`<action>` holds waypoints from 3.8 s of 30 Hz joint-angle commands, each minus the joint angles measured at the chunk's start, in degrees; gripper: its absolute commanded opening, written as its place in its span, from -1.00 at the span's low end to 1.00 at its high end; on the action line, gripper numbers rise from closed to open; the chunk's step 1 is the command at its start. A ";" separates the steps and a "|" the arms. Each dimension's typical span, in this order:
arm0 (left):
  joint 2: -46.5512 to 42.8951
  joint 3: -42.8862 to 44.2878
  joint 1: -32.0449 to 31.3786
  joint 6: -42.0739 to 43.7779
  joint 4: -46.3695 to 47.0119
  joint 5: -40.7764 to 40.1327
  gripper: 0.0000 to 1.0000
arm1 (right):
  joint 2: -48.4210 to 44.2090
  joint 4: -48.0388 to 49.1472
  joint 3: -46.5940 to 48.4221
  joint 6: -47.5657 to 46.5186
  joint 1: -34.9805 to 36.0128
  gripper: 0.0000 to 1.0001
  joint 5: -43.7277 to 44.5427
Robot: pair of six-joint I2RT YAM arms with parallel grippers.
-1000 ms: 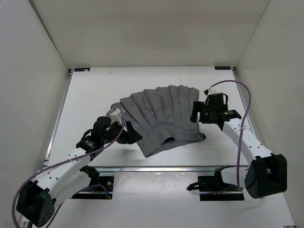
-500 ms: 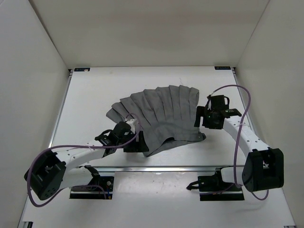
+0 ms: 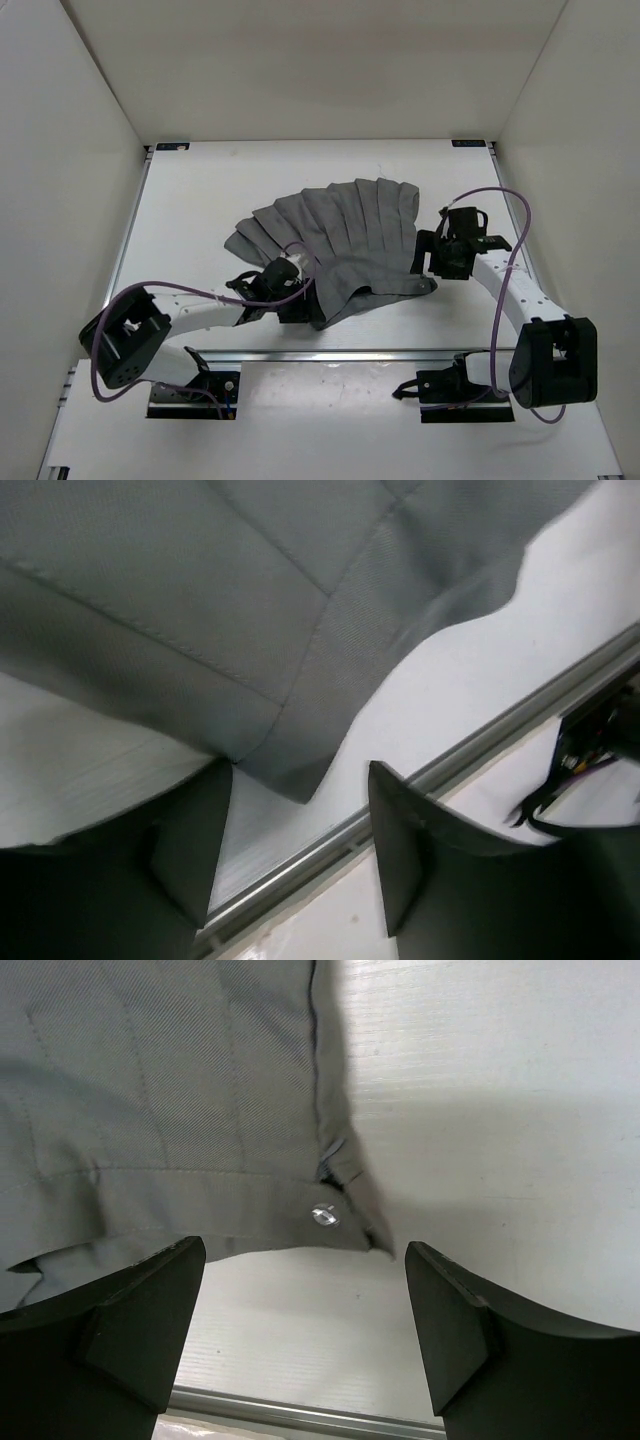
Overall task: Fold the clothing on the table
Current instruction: Flatten the skirt out
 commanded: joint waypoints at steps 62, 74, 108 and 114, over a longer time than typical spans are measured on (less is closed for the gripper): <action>-16.62 -13.91 13.48 2.99 -3.00 -3.18 -1.00 | 2.58 9.34 -11.15 8.96 12.89 -0.10 -7.81; -27.60 -10.14 19.02 8.70 -16.86 -4.24 -1.00 | -7.51 5.57 -8.97 4.66 8.68 -1.00 -13.68; -5.00 23.50 33.61 21.82 -19.28 -1.09 -1.00 | 11.21 17.67 19.40 2.53 3.31 -1.00 -29.87; -13.19 -0.89 28.88 16.88 -14.78 3.84 -1.00 | 1.71 19.54 -3.41 6.76 5.51 -1.00 -27.58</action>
